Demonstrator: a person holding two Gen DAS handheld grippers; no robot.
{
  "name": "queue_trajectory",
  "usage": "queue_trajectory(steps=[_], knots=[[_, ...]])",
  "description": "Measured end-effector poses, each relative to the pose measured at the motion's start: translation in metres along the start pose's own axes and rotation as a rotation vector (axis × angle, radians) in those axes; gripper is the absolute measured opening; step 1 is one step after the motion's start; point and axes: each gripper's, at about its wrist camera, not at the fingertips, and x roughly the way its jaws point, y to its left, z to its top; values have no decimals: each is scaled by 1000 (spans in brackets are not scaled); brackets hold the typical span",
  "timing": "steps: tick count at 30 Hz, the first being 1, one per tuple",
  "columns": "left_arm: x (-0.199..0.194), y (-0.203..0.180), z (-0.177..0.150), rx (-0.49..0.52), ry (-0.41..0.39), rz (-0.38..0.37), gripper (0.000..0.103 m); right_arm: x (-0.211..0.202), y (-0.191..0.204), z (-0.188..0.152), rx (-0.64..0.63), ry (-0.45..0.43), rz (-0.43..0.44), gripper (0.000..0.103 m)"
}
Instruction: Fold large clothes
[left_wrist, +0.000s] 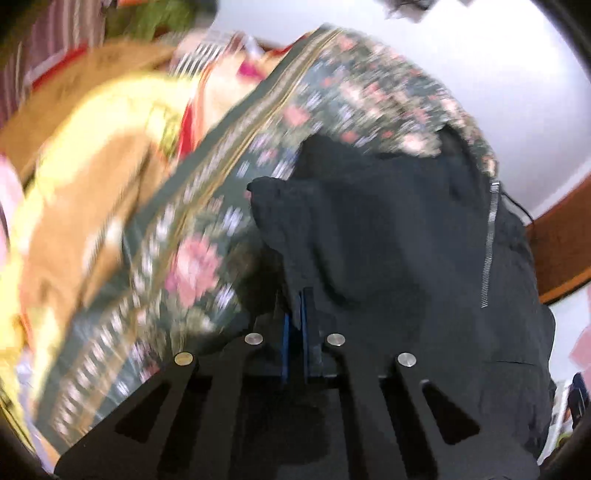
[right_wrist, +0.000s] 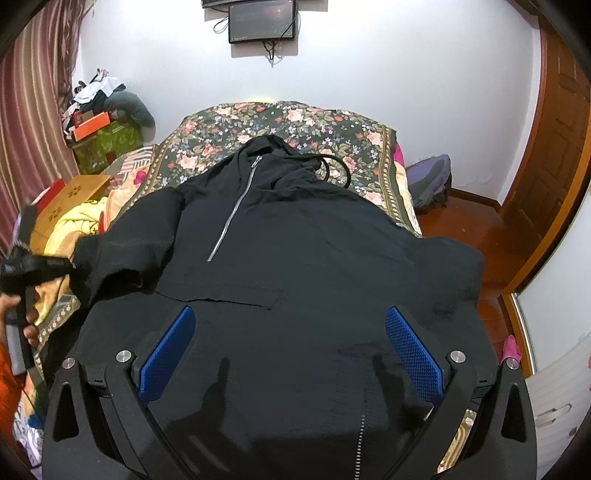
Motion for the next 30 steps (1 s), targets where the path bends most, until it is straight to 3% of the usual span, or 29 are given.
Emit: queue_trajectory(steps=[5,9,12,17,22,27,30], knots=[[-52,-65,30,170,-153,-20,3,-7,-13,-4,38,-21,6,102],[-91,-137,43,308,-220,-147,3,-14,-23,-4,72,-46,15,102],[-98,-188,41,400,-207,-229,3,-18,-32,-4,95,-63,7,102],[-76,-256,19,533,-123,-272,4,-26,-48,-7,134,-78,-13,102],[-69,-289,-18,645,-54,-326,16,-29,-62,-13,147,-72,-55,102],[-72,-290,-34,678,-70,-289,45,-27,-76,-16,182,-62,-76,102],[-70,-279,-31,663,-76,-265,47,-28,-84,-17,202,-64,-97,102]])
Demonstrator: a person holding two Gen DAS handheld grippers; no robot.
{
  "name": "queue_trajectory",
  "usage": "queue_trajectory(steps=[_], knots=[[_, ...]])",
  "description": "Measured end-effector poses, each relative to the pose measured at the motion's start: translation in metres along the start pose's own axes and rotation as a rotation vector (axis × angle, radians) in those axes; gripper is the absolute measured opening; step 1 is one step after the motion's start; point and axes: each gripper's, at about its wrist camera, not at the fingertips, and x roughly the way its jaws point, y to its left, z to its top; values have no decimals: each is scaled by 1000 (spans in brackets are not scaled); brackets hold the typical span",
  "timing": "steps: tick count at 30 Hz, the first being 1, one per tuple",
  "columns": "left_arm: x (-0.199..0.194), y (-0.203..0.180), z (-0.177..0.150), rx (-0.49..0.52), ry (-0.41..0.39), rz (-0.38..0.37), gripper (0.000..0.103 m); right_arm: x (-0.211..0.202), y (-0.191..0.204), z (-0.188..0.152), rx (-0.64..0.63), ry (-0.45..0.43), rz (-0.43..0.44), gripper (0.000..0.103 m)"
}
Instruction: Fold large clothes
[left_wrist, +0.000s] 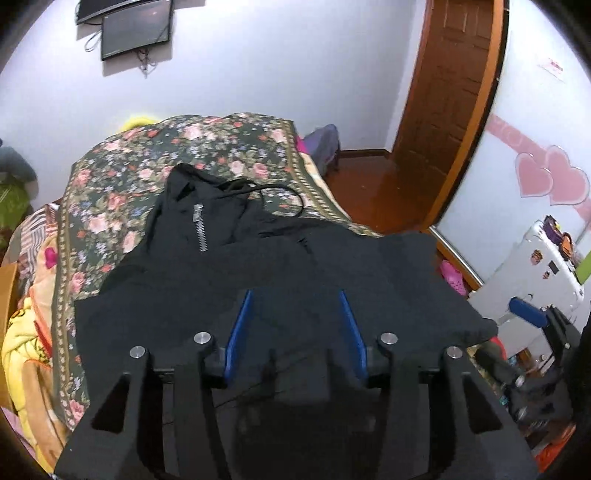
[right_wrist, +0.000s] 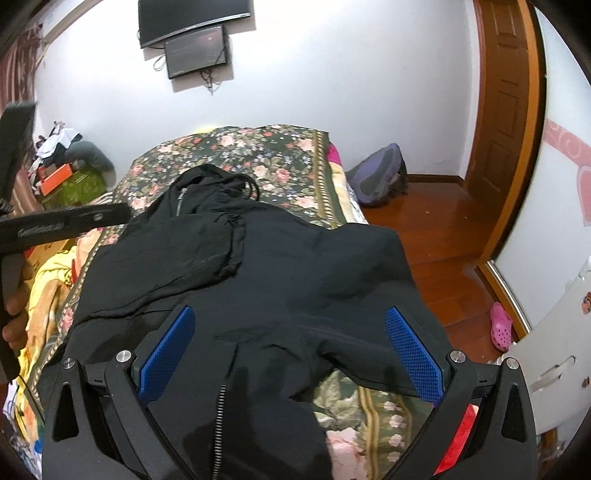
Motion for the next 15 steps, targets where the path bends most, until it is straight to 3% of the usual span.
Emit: queue_trajectory(steps=[8,15], knots=[[-2,42,-32,-40,24,171,48,-7,-48,1,123,12,-62,102],[1,69,-69,-82,74,220,48,-8,-101,-21,343,88,-54,102]])
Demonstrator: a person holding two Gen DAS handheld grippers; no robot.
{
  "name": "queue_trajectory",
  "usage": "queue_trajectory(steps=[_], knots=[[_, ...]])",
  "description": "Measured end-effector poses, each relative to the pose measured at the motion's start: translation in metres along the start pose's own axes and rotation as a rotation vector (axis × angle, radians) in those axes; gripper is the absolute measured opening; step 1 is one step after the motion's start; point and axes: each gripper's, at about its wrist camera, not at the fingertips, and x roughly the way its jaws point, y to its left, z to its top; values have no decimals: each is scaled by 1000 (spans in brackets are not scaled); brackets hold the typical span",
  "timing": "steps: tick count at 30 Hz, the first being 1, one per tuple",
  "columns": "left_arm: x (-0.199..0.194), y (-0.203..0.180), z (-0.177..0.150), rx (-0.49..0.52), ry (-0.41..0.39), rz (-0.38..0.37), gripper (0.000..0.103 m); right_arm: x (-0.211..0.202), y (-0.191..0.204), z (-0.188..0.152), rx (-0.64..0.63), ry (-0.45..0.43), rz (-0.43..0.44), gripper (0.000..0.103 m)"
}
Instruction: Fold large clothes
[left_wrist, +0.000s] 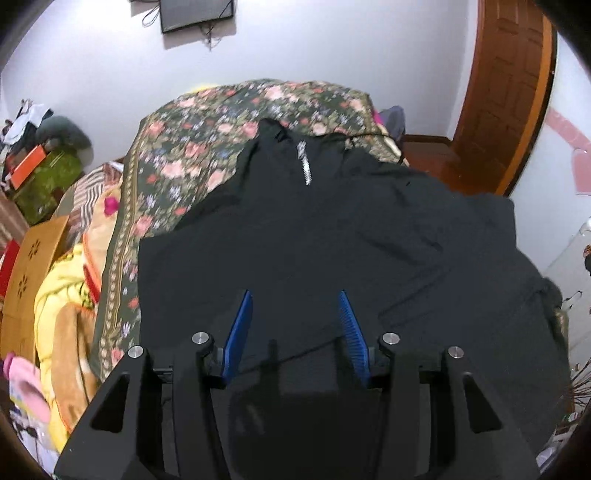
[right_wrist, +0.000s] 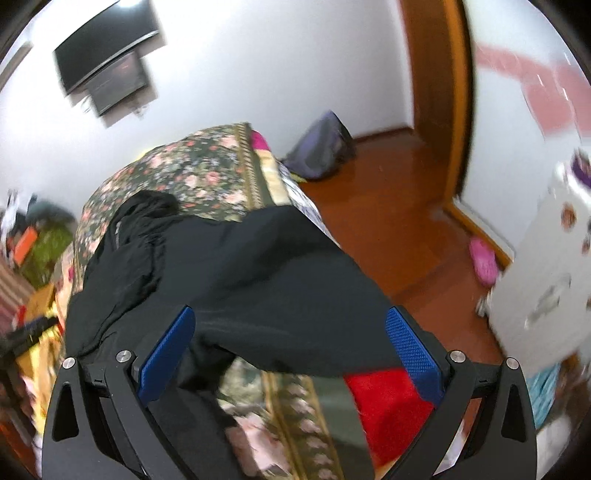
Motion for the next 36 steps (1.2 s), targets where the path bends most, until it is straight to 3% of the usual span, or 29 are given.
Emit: queue_trajectory(steps=[5,11,15,19,21,23,24,26,27,29,31,36], knots=[[3,7,-12,-29,18,4,48,22,-34,-14,176,134,61,102],[7,4,-17,-66,34,-32,50,48,-68,-25,410,241,195,102],[8,0,-20,-66,38,-45,50,61,-75,-22,481,236,222,103],[7,-1,-21,-68,35,-42,50,72,-75,-12,458,217,180,102],[6,0,-23,-71,34,-37,50,80,-72,-7,424,198,100,94],[3,2,-25,-78,21,-26,50,86,-80,-7,431,202,47,79],[1,3,-25,-80,15,-25,50,88,-83,-7,442,202,40,76],[-2,6,-27,-85,8,-25,50,90,-87,-6,468,192,22,59],[-3,7,-27,-87,6,-23,50,88,-90,-5,483,184,25,55],[-6,11,-29,-90,0,-17,50,85,-96,-2,507,166,63,28],[-8,16,-30,-98,-4,-9,50,85,-98,4,526,153,143,12],[-11,27,-34,-141,-10,-8,50,58,-77,30,418,64,192,8]])
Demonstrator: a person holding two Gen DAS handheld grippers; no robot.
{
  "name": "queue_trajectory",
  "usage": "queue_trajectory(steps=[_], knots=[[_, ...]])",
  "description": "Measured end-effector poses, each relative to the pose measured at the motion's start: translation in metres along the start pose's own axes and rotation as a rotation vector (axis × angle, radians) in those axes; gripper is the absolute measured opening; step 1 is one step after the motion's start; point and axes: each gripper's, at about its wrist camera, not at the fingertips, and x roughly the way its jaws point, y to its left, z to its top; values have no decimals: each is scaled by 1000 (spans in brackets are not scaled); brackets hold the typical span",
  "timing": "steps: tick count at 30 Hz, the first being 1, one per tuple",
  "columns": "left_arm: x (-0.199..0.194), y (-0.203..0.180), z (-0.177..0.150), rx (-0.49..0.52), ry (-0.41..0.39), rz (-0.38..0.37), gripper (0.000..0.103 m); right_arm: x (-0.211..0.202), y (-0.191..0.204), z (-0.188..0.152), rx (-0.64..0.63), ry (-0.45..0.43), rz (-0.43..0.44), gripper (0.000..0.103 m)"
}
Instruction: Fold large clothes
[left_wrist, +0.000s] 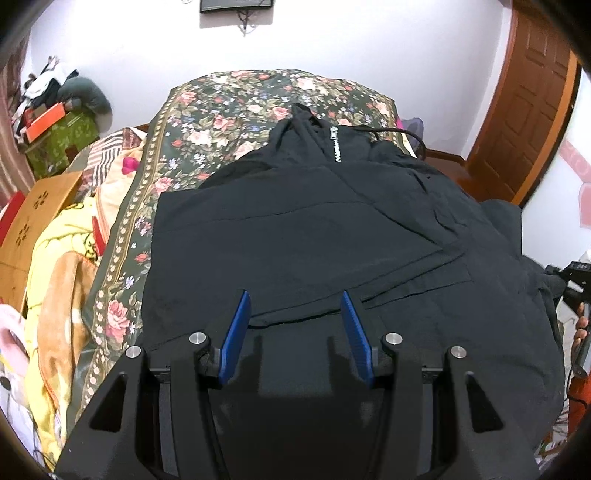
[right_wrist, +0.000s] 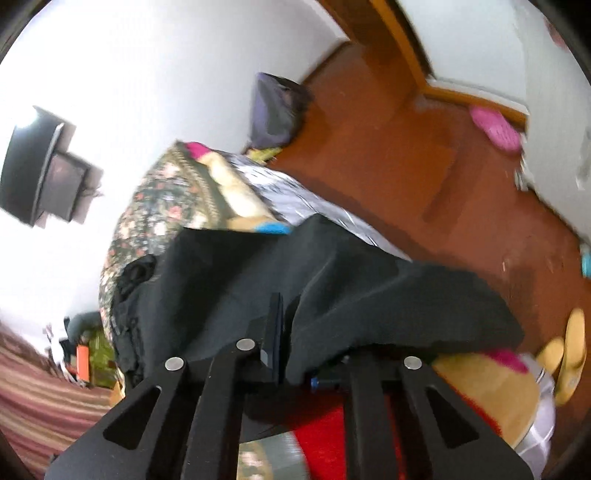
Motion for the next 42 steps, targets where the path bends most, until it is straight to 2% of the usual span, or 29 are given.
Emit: queue_trajectory(steps=[5,9,14,17,23,28,33,37,42], knots=[[-7,2,-2,-2,-18,0,50,-38,73,16,-181,-90,108,8],[-12,2,-3,0,-39,-3,50,-62,149,7,-372,-138,217,8],[-19,6,-6,-3,-58,-8,50,-47,219,-29,-527,-65,332,8],[-24,11,-10,0,-65,-1,50,-16,245,-60,-589,18,342,8],[-34,24,-20,13,-71,35,50,70,248,-132,-629,296,294,8],[-34,35,-31,-4,-57,42,50,105,239,-170,-653,372,178,12],[-27,36,-36,-6,-32,53,50,95,235,-167,-653,434,150,15],[-29,30,-36,-4,-39,42,50,77,227,-153,-649,480,123,26],[-33,17,-33,17,-49,35,57,44,214,-142,-626,425,162,40]])
